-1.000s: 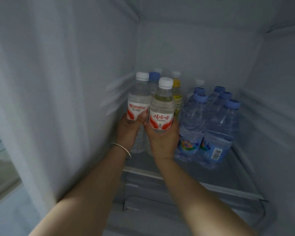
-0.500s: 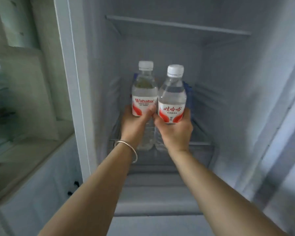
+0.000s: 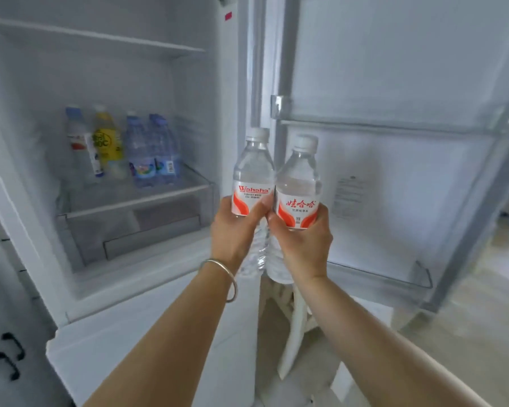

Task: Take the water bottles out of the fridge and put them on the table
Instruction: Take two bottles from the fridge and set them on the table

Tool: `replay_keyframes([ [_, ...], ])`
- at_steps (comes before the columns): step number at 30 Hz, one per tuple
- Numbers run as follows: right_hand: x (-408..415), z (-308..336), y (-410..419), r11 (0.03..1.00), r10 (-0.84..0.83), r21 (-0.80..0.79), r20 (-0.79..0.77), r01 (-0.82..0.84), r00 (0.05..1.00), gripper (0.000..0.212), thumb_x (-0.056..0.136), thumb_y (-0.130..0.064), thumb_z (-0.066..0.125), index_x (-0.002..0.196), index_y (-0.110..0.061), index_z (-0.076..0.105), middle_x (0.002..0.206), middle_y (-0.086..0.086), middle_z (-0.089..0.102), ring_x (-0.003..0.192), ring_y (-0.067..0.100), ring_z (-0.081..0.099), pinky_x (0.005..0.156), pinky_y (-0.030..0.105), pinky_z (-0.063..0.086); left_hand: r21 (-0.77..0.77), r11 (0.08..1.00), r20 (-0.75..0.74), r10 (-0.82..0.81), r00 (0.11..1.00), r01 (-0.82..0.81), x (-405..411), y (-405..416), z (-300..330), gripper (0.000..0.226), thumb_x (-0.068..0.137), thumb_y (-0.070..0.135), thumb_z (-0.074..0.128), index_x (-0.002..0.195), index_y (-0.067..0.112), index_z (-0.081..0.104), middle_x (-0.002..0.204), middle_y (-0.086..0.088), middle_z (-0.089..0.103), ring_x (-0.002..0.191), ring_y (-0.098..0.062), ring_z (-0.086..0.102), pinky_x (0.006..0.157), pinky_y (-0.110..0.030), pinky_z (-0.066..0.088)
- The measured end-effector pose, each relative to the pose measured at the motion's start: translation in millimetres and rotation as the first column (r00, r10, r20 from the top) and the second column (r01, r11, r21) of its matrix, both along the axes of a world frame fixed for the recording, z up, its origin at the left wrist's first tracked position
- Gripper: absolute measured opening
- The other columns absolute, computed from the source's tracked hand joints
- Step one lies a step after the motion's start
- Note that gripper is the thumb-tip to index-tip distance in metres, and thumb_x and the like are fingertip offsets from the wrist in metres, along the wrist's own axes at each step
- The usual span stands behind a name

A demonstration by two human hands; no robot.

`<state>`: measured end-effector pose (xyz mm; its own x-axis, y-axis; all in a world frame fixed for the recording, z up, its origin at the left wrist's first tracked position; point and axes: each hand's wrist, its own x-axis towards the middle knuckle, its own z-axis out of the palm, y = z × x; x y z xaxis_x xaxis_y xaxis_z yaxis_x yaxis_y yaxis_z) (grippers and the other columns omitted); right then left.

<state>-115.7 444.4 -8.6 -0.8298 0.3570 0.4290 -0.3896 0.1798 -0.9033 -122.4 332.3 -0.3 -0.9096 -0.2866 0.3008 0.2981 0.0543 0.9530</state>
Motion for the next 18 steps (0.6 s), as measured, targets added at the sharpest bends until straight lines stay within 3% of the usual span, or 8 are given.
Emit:
replay_keyframes([
  [6,61,-16,146,0.972,-0.236,0.018,0.044,0.235,0.971,0.054,0.06,-0.04,0.083,0.097,-0.034,0.044,0.077,-0.025,0.054,0.068,-0.008,0.056,0.06,0.008,0.043,-0.038,0.977,0.023,-0.207,0.978,0.208,36,152,-18,0.069,0.054,0.071,0.065,0.107,0.027,0.063,0.098,0.011,0.073,0.091,-0.006,0.069,0.088,-0.032,0.054],
  [18,154,-28,449,0.837,-0.541,0.208,0.164,0.507,0.825,0.066,0.059,-0.044,0.083,0.111,-0.019,0.052,0.09,-0.01,0.057,0.081,0.014,0.059,0.077,0.031,0.054,0.102,0.85,0.127,-0.527,0.84,0.518,94,466,-55,0.066,0.054,0.072,0.07,0.104,0.028,0.065,0.097,0.006,0.074,0.09,-0.013,0.071,0.087,-0.037,0.055],
])
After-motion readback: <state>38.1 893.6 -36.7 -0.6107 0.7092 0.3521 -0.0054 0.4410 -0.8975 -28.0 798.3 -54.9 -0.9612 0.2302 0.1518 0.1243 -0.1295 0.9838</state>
